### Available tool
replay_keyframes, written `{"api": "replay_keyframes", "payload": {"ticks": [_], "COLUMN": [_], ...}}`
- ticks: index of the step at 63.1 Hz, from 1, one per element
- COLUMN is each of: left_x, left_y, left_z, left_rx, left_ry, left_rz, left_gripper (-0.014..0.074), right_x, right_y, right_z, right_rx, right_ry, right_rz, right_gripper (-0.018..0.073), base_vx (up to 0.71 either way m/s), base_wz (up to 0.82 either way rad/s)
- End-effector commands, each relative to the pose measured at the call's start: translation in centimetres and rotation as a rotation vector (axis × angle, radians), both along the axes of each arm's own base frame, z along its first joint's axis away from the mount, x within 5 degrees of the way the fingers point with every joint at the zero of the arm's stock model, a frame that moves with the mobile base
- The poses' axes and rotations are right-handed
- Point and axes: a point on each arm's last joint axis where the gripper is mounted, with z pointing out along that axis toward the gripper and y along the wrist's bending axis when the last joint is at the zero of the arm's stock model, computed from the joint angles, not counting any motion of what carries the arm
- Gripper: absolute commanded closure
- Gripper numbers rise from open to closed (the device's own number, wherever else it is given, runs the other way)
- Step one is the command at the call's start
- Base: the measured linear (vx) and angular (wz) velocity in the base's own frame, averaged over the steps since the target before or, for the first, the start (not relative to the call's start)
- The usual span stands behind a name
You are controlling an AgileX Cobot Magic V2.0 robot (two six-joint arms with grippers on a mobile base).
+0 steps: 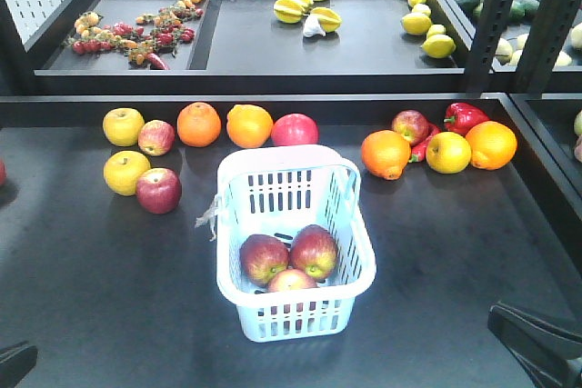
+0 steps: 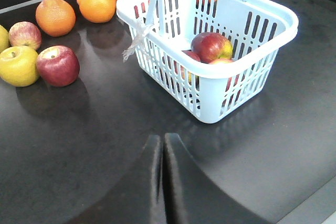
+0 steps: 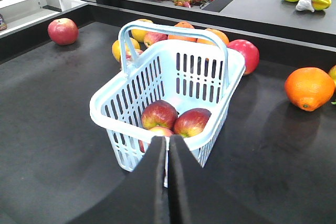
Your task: Pick three apples into basket with both arms
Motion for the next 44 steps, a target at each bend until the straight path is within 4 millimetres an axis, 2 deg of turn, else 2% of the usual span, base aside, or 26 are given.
{"api": "replay_keyframes", "payload": {"ticks": [1,25,30,38,44], "left_x": [0.4,0.5,0.7,0.7,0.7], "left_y": [0.0,0.0,0.2,0.6,0.9], "left_z": [1.4,1.2,0.1,-3.4,-5.2], "left_rx": [-0.048,-0.056,-0.061,-0.105,-0.156], "left_ry": [-0.065,-0.073,-0.067,-0.017,-0.009], "left_rz": [0.019,0.033,0.063,0.147,0.195], "left_gripper": [0.0604,0.0604,0.0604,0.0604,0.0604], "right_x": [0.3,0.3,0.3,0.3,0.3], "right_y": [-0.2,-0.2,-0.2,-0.2,-0.2], "right_z": [1.2,1.2,1.2,1.2,1.2], "right_rx": [0.034,0.034,0.034,0.034,0.034], "right_ry": [-0.053,-0.053,-0.053,-0.053,-0.053], "right_rz": [-0.037,-0.037,-0.037,-0.037,-0.037], "right_gripper": [0.0563,0.0563,0.0563,0.0563,0.0563], "base_vx": [0.0,0.0,0.0,0.0,0.0], "base_wz": [0.0,0.0,0.0,0.0,0.0]}}
